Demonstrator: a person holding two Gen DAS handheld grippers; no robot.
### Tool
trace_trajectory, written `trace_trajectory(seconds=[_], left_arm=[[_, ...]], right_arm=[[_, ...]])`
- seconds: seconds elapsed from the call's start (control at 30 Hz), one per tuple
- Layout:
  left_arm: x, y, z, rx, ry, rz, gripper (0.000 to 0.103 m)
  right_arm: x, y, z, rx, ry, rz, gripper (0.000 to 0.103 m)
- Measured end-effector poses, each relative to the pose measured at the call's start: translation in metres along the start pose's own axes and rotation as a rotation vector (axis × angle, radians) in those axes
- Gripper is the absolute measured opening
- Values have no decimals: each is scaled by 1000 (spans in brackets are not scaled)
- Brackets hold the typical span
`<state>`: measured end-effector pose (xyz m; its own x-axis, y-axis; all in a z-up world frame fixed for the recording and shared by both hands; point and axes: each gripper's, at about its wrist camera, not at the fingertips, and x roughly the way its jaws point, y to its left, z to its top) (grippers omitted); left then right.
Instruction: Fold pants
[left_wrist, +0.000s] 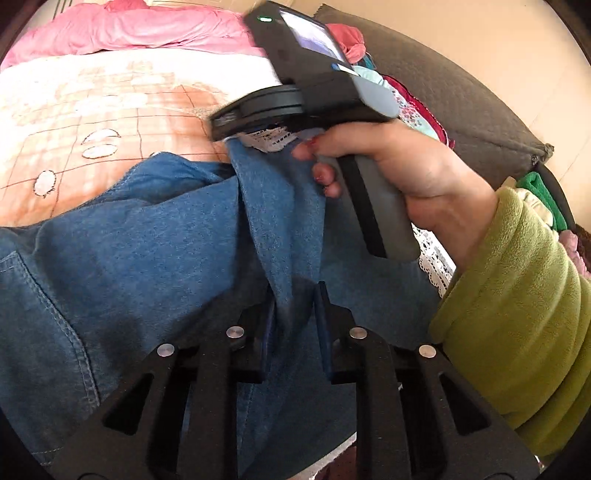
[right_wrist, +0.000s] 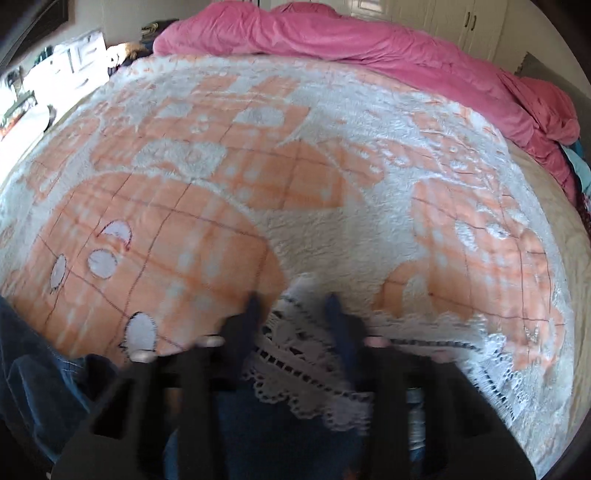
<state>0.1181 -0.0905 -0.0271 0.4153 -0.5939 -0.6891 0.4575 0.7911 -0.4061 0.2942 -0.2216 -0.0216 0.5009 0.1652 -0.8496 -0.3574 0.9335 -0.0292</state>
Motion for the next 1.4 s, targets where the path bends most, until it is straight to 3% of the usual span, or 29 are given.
trace_trajectory(seconds=[0.03, 0.1, 0.23, 0.5, 0.63, 0.9, 1.2, 1.4], left_arm=[[0, 2, 1, -4, -3, 4, 13], [-3, 8, 1, -12, -7, 5, 13], [-7, 12, 1, -3, -22, 25, 19], [1, 14, 6, 36, -27, 58, 19], [2, 10, 9, 76, -29, 75, 10], [-14, 6, 9, 166, -47, 106, 3], [-40, -7, 3, 249, -53, 92, 3], [-35, -17, -12, 293, -18, 102, 3]], right_arm=[[-4, -7, 0, 37, -13, 40, 10], [-16, -22, -1, 111, -57, 97, 10], [-41, -41, -9, 171, -123, 112, 9], [-101, -83, -47, 324, -234, 171, 9], [-130, -95, -68, 387, -296, 200, 9], [-178, -113, -135, 527, -387, 230, 9], [-206, -115, -243, 682, -316, 232, 9], [-200, -115, -279, 716, -239, 223, 9]])
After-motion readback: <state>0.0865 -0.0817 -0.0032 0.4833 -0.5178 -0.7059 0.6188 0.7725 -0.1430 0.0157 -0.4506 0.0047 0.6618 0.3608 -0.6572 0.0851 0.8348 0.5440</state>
